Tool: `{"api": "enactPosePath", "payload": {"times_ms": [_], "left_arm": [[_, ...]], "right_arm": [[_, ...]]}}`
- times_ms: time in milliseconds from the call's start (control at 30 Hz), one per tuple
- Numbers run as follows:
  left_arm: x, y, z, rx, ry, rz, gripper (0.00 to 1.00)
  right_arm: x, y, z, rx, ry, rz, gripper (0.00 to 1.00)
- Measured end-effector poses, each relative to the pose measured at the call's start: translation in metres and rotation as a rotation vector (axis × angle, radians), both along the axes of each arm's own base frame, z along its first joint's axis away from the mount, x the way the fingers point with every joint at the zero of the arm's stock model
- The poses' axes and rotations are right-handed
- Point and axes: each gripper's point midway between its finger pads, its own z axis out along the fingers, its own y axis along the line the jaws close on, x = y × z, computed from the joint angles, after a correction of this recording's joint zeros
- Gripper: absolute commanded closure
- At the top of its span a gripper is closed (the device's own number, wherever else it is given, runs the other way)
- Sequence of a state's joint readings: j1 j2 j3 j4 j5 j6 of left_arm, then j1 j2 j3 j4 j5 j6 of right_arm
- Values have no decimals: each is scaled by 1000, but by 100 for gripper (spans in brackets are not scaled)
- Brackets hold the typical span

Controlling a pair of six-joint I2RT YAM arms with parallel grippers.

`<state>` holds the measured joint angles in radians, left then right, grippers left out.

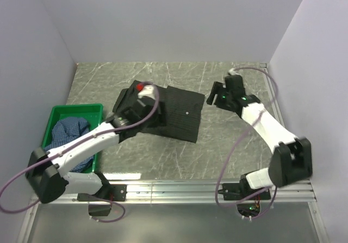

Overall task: Fold and stack the long sleeve shirts
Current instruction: Fold the shirt

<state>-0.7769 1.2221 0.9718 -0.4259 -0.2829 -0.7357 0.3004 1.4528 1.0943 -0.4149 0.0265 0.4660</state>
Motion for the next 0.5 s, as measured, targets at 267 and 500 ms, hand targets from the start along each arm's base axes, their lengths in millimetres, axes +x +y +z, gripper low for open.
{"api": "enactPosePath", "payload": {"times_ms": [267,500], "left_arm": [[-28,-103,-46,261,-67,-362,23],[-44,-152,-105,492,-101,-536,27]], "right_arm": [[-43,-35,21,187,-79,-107,0],[-71,-58,29,236,-128,-187,0]]}}
